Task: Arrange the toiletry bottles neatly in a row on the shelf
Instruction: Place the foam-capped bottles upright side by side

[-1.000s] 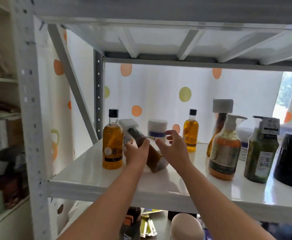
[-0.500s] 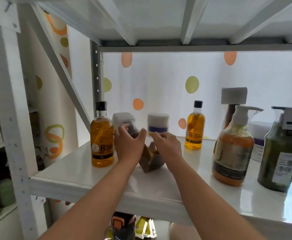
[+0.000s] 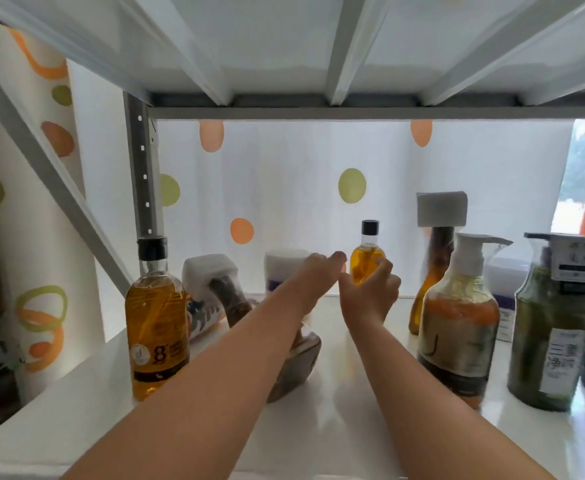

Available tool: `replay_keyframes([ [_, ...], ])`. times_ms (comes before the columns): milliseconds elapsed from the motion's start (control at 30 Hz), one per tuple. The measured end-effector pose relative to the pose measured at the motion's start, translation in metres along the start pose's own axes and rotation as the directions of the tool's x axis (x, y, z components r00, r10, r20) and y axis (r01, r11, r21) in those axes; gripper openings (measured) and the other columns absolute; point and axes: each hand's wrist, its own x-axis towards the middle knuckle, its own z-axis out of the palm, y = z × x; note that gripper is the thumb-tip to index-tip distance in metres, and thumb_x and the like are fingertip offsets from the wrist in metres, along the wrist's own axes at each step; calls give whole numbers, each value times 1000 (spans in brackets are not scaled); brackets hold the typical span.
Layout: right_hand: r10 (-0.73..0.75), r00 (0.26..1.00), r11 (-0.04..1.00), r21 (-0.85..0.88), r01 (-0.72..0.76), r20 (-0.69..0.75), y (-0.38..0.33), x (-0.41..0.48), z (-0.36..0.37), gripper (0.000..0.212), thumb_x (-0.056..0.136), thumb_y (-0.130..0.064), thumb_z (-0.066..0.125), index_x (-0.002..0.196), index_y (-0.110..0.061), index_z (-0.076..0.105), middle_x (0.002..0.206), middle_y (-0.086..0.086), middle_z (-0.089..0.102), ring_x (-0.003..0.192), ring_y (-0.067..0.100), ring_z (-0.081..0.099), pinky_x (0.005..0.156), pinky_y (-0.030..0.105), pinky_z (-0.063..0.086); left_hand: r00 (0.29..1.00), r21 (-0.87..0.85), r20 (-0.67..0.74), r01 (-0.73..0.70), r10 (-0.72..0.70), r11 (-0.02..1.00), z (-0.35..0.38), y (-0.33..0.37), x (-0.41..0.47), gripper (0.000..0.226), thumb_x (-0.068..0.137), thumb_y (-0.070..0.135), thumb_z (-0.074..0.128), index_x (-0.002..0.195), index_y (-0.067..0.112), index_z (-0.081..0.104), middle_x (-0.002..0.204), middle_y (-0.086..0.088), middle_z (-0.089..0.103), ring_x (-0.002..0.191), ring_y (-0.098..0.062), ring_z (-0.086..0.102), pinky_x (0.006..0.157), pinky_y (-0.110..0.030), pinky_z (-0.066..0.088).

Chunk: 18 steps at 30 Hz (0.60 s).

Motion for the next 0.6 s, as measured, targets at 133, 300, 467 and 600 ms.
replay_keyframes([
  [133,-88,992,995,-47,84,-93,18,8,5,69,79,-31,71,135,-17,33,132,15,39,117,29,43,94,36,44,997,-16,69,30,-28,999,10,6,27,35,93,34,41,112,7,53,102,-7,49,92,-22,46,82,-33,40],
  [300,-172,974,975,-164,147,-149,28,12,10,65,78,-35,70,130,-14,39,123,13,45,109,27,47,92,39,46,993,16,114,14,-16,1000,20,4,42,41,91,34,42,116,4,56,88,-2,51,73,-12,47,65,-25,39],
  [467,-366,926,929,25,369,-89,13,3,11,26,82,-26,68,96,-11,51,86,0,54,78,15,53,71,18,46,995,48,79,-57,53,997,11,3,41,20,91,25,42,90,8,52,75,-5,48,69,-19,48,58,-21,42],
  [600,-400,901,911,183,370,171,0,-6,14,20,80,-24,69,88,-12,56,73,-3,59,65,7,55,59,10,42,989,138,-108,-81,97,987,-7,5,25,20,93,11,41,100,2,57,97,-12,60,92,-28,59,76,-28,47],
])
